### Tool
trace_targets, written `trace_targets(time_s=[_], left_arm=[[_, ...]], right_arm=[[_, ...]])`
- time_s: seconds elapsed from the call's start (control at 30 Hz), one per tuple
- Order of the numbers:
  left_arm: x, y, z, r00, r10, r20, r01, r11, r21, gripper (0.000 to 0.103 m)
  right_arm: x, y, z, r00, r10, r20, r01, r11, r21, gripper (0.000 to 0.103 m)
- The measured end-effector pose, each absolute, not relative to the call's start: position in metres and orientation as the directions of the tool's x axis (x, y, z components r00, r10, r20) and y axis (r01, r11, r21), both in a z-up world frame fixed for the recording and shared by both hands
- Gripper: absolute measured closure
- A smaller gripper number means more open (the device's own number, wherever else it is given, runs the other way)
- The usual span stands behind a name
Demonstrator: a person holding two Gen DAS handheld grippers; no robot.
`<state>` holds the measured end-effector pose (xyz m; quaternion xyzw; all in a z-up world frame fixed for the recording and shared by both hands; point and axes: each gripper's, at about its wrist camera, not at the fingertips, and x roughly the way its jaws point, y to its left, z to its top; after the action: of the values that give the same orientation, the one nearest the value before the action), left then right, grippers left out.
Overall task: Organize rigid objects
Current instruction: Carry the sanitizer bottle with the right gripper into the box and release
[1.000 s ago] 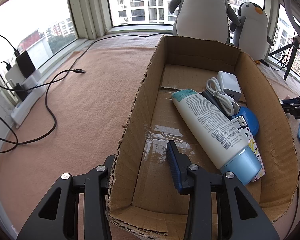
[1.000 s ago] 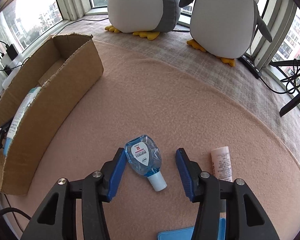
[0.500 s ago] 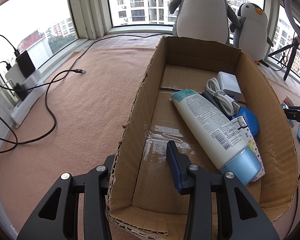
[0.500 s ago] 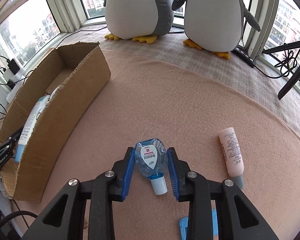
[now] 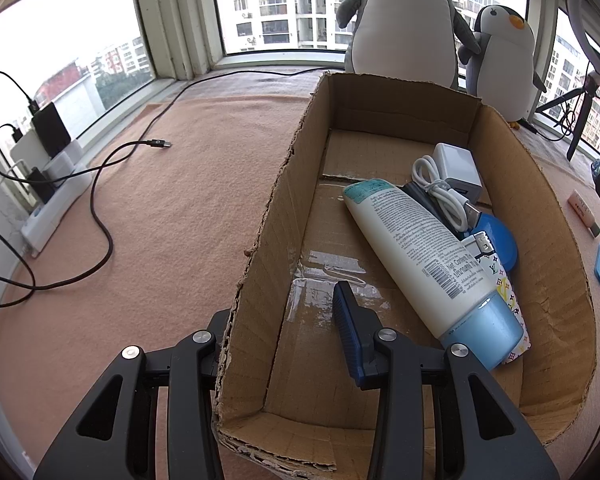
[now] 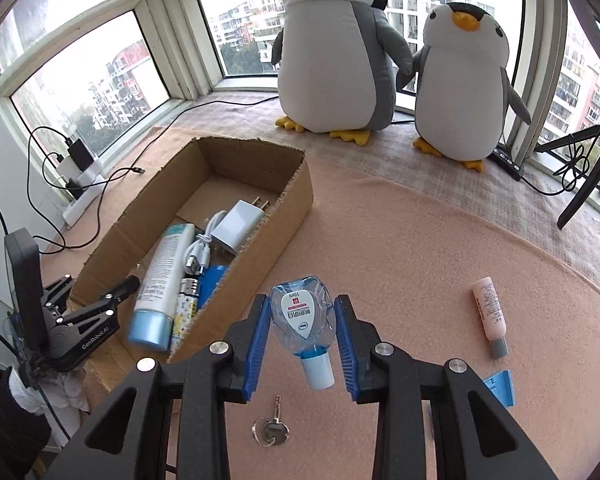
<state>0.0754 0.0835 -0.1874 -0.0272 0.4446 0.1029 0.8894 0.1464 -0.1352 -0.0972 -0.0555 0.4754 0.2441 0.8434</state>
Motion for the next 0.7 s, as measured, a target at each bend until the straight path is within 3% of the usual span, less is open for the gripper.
trace_targets(time_s=[0.7], left_arm=[[0.075,0.083,-0.187,0.584,0.159,-0.796,-0.207,0.977,0.043,0.064]], right_arm=[[0.140,-0.038,-0.081,0.429,0.380,-0.819,-0.554,0.827,0.093,0.074]])
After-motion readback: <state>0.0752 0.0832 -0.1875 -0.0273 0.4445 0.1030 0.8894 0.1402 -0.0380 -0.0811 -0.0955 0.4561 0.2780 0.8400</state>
